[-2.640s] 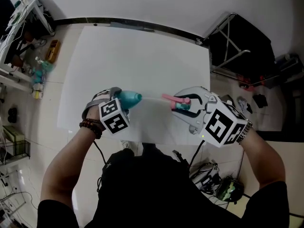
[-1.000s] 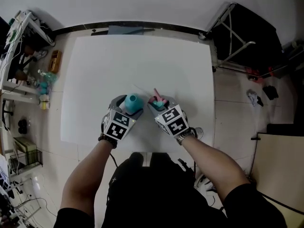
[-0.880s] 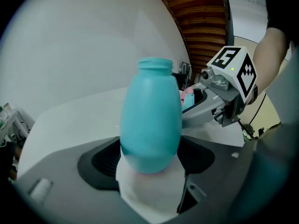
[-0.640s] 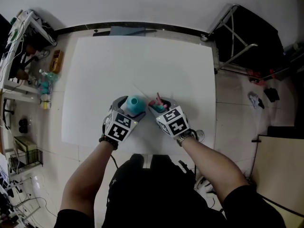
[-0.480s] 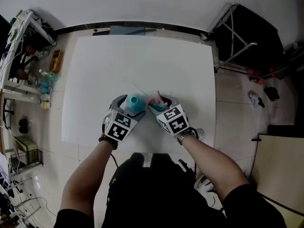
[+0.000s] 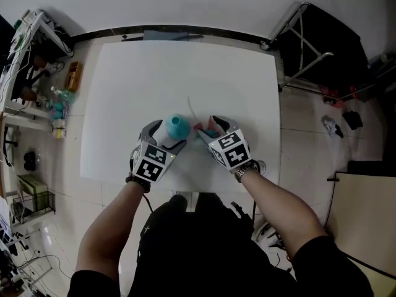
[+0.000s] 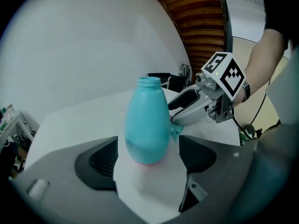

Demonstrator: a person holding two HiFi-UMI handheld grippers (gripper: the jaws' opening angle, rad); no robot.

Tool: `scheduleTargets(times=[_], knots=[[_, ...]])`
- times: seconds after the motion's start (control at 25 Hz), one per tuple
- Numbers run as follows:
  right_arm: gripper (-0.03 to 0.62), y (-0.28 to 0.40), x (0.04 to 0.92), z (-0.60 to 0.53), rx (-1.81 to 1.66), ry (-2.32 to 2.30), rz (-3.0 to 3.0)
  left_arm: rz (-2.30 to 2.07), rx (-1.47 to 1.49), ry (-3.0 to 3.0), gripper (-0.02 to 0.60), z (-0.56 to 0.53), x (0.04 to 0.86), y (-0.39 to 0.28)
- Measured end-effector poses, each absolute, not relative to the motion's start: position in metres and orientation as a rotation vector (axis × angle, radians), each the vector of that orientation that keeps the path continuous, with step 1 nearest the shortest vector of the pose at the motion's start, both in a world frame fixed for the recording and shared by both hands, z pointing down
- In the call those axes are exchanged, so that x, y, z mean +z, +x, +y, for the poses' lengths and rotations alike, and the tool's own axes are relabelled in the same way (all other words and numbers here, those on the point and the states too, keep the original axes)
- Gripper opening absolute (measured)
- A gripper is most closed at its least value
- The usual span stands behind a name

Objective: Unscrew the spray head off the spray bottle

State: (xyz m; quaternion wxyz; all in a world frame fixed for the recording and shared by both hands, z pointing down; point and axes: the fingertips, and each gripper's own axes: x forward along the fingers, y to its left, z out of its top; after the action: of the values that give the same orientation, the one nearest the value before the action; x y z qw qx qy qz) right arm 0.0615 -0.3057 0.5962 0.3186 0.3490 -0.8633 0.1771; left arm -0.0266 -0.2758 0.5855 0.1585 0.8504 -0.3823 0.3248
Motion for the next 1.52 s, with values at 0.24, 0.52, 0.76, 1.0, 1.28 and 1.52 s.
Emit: scheduleTargets(times=[0.24, 0.52, 0.76, 1.0, 1.28, 1.52], knots=[[0.253, 0.062, 0.573, -0.304, 0.415, 0.969, -2.285, -1.120, 0.877, 2.438, 0.417, -0.271, 0.566, -0.031], [0.206, 0.050, 0.535, -0.287, 0.361, 1.006, -2.323, -1.121, 0.745, 2.487, 0.286, -0.258, 0.535, -0.031], [0.054, 0.037, 0.506, -0.265, 0.308, 1.044, -2.347, -1.102, 0.668, 2.559, 0.128, -0.245, 0.505, -0.025], [-0.008, 0.027, 0.494, -0.246, 0.278, 1.093, -2.324, -1.049, 0.611, 2.600, 0.015, -0.232, 0.488, -0.019], [-0.008, 0.025, 0.483, -0.226, 0.299, 1.150, -2.327, -0.995, 0.590, 2.660, 0.015, -0.219, 0.473, -0.012], [-0.009, 0.022, 0.473, -0.217, 0.317, 1.181, -2.352, -0.943, 0.575, 2.662, 0.015, -0.211, 0.462, -0.008]])
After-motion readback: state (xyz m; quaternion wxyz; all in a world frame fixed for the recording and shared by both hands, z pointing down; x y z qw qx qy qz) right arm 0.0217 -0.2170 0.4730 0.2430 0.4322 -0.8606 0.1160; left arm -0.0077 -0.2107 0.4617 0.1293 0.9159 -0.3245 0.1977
